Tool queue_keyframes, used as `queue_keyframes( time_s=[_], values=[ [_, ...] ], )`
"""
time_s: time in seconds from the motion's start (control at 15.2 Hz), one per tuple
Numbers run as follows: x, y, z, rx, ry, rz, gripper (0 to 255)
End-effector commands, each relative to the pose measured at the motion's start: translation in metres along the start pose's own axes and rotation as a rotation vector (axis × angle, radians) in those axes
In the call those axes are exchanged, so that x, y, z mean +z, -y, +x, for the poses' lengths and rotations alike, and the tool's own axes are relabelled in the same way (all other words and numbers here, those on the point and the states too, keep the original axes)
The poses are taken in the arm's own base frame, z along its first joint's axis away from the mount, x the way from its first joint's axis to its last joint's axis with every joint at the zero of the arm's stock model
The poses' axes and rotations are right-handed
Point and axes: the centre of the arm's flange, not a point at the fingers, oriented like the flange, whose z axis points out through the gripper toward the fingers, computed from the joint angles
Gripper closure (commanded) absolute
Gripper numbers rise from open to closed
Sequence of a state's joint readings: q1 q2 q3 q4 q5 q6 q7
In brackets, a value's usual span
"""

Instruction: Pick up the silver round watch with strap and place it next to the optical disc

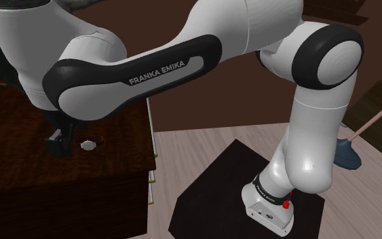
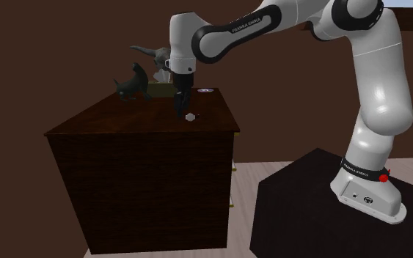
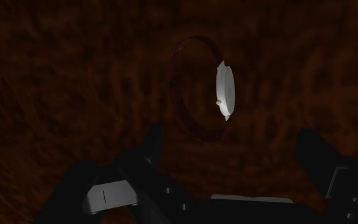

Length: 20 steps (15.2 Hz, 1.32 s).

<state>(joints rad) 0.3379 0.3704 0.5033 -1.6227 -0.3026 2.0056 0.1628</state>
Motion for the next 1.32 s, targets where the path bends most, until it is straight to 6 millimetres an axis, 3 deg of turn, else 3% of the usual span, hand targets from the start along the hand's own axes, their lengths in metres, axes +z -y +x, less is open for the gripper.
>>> queue_keyframes(
  time_s=[0.0, 0.4, 0.46, 1.06, 1.25],
  values=[
    [0.003, 0.000, 0.000, 0.000, -0.001, 0.000, 0],
    [0.003, 0.000, 0.000, 0.000, -0.001, 0.000, 0],
    [0.003, 0.000, 0.000, 0.000, -0.001, 0.000, 255],
    [0.003, 0.000, 0.000, 0.000, -0.001, 0.000, 255],
    [-0.013, -0.001, 0.002, 0.000, -0.001, 0.000, 255]
  ],
)
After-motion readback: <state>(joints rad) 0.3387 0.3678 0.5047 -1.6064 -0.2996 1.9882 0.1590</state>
